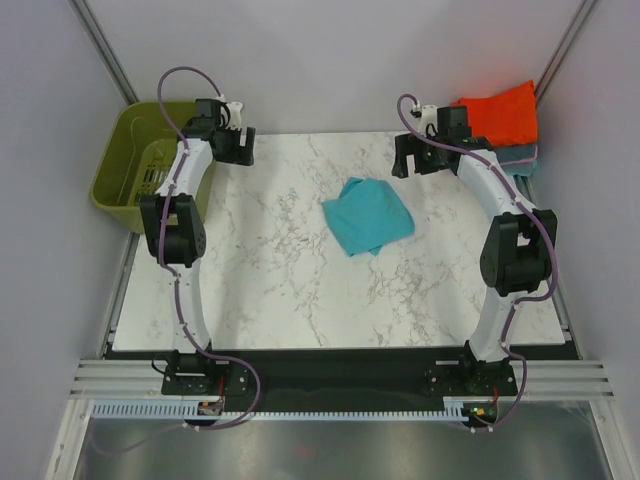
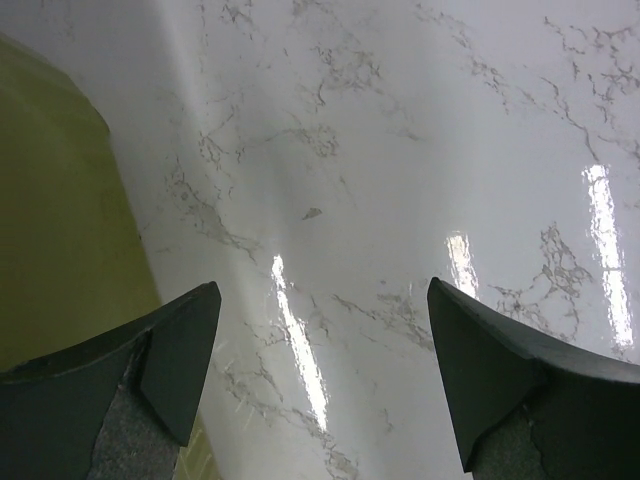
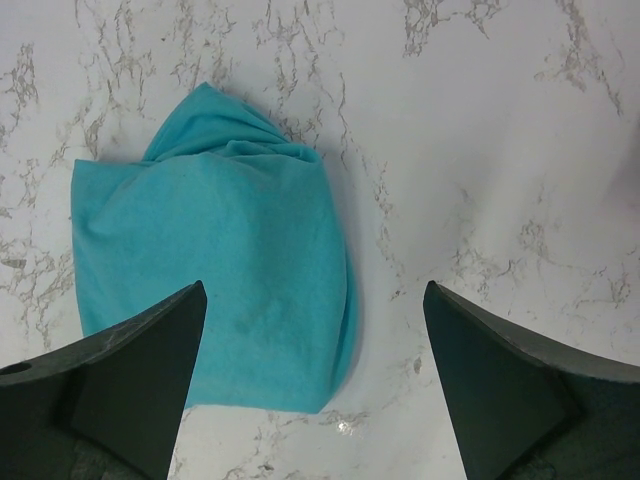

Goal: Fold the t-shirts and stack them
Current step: Flatten the tshirt out

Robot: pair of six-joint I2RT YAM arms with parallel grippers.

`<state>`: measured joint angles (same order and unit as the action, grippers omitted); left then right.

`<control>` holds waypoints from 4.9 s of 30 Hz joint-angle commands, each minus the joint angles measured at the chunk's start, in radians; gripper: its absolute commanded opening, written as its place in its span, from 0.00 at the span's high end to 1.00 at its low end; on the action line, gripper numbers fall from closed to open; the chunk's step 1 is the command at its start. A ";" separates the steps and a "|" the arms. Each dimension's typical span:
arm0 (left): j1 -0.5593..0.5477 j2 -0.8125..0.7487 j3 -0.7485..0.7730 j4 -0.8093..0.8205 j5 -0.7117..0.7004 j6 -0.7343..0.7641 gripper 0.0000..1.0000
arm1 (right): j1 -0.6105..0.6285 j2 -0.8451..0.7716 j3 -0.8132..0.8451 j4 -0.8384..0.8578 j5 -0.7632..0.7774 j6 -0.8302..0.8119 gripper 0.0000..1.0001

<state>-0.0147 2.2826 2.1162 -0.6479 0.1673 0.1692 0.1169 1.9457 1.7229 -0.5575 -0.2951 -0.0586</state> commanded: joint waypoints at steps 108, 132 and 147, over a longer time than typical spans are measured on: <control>-0.022 -0.690 -0.722 -0.009 0.367 -0.240 0.11 | 0.302 0.246 0.142 0.157 0.073 -0.167 0.47; -0.022 -0.635 -0.670 -0.012 0.325 -0.240 0.11 | 0.375 0.372 0.155 0.176 0.312 -0.222 0.53; -0.022 -0.614 -0.648 -0.001 0.339 -0.254 0.11 | 0.383 0.384 0.153 0.149 0.360 -0.245 0.97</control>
<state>-0.0349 1.6711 1.4246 -0.6777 0.4995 -0.0628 0.4915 2.3222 1.8374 -0.4057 0.0593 -0.3008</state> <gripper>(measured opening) 0.888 0.105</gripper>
